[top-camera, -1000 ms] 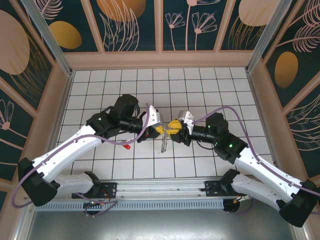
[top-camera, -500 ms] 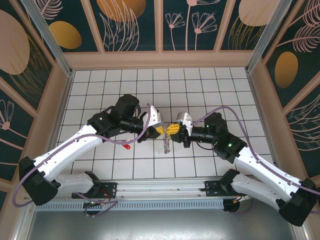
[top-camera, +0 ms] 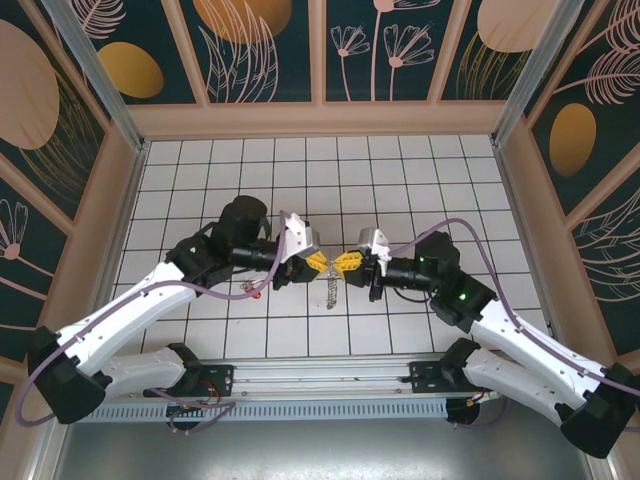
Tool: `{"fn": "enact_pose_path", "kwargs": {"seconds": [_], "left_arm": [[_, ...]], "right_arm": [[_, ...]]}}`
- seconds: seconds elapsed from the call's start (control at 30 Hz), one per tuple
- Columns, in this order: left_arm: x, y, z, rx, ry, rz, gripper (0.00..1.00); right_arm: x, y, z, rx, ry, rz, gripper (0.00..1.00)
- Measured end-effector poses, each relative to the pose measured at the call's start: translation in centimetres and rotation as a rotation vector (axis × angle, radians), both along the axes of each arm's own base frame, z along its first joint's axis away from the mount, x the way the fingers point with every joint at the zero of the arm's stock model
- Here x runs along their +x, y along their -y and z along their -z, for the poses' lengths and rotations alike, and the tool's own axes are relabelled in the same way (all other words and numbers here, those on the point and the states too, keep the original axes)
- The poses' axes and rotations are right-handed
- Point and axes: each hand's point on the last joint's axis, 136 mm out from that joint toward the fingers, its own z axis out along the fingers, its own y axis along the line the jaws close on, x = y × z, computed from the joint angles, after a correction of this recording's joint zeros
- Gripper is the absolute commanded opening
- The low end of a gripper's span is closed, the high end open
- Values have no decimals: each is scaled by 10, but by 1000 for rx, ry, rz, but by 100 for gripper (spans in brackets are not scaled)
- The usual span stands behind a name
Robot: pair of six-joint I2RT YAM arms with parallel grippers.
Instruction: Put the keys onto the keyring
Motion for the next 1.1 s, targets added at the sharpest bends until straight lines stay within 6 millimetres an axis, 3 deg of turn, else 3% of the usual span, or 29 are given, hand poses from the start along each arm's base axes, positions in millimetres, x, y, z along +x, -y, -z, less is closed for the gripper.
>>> {"fn": "enact_pose_path", "kwargs": {"seconds": [0.3, 0.63, 0.9, 1.1], "left_arm": [[-7, 5, -16, -139, -33, 18, 27], [-8, 8, -28, -187, -28, 29, 36], [-8, 9, -31, -203, -24, 35, 35], [-10, 11, -36, -224, -29, 52, 29]], "right_arm": [[-7, 5, -1, 152, -24, -2, 0], [-13, 11, -19, 291, -15, -15, 0], [-15, 13, -28, 344, -6, -24, 0], [-15, 12, -30, 361, -2, -30, 0]]}}
